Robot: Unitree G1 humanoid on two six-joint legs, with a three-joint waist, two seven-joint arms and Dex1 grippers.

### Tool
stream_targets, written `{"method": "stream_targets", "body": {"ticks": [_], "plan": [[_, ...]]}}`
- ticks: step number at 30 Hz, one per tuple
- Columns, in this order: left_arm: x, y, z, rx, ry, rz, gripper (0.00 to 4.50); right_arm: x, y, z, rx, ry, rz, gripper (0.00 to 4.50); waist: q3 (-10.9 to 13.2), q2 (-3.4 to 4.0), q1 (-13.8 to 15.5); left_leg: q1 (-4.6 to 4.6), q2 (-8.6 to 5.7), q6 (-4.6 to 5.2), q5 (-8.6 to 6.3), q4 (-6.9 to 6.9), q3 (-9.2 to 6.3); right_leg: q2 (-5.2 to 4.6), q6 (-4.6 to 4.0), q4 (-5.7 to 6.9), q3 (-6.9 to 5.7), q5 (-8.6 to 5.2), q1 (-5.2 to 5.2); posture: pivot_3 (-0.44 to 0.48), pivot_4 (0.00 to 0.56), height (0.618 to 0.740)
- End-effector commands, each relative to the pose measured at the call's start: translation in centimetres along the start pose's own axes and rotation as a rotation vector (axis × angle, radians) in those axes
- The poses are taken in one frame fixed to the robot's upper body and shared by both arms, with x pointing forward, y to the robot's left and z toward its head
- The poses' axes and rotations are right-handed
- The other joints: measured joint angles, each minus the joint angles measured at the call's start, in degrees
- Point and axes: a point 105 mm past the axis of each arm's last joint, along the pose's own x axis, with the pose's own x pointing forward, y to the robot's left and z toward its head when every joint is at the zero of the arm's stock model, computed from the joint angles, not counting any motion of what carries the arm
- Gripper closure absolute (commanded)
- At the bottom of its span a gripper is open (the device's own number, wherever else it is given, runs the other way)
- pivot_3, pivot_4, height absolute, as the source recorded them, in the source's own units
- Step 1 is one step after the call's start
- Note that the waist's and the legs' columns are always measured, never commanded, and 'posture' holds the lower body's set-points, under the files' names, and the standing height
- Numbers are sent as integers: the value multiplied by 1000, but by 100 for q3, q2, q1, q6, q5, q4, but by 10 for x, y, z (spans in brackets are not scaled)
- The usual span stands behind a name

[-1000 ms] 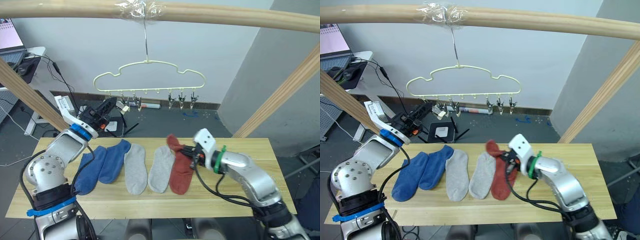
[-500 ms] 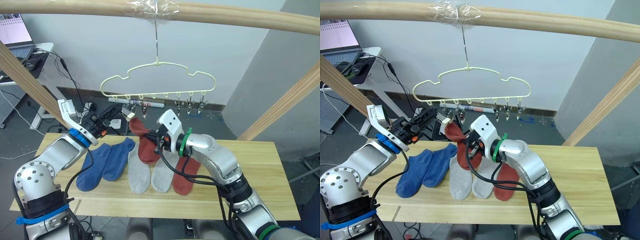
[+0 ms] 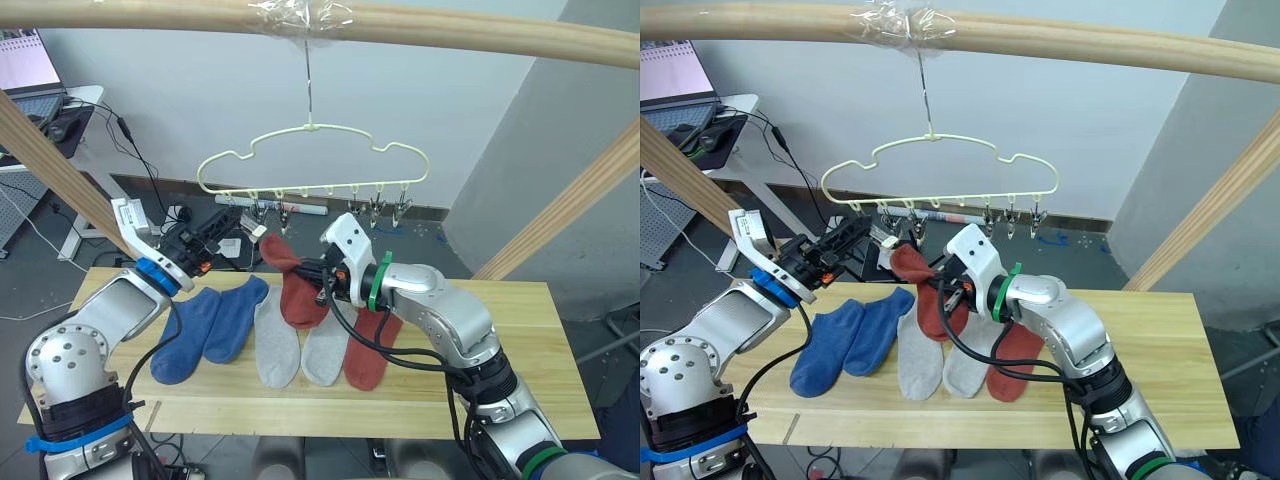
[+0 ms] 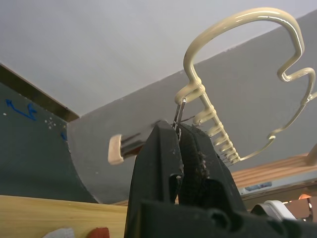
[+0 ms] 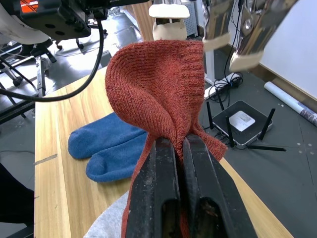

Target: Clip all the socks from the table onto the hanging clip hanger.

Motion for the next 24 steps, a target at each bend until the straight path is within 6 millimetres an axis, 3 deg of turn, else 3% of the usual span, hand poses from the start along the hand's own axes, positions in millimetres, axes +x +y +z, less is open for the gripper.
{"method": "stream_targets", "body": {"ticks": [1, 8, 19, 24], "plan": [[1, -7, 0, 28, -5, -28, 4500, 0, 10, 14, -24, -54, 32, 4485, 0, 0, -2, 0, 0, 0, 0, 0, 1, 0, 4, -1, 0, -2, -1, 131, 263, 740], [3, -8, -2, 32, -4, -27, 4500, 11, 16, 17, -18, -70, 42, 4485, 3, 2, -17, -2, 3, 0, 0, -5, 2, 1, 12, -1, 2, -7, -7, 135, 266, 740], [-3, -9, 2, 54, -32, -24, 4500, 16, 9, 18, 0, -87, -9, 4485, 34, 4, -9, -10, 6, 0, 0, -8, 1, 1, 13, -3, 1, -8, -14, 151, 271, 740], [-4, -12, 1, 64, -26, -37, 2943, 17, 6, 20, 2, -96, -21, 4500, 35, 4, -7, -51, 4, -7, 4, -5, 1, 1, 7, -2, 1, -4, -48, 151, 271, 740]]}}
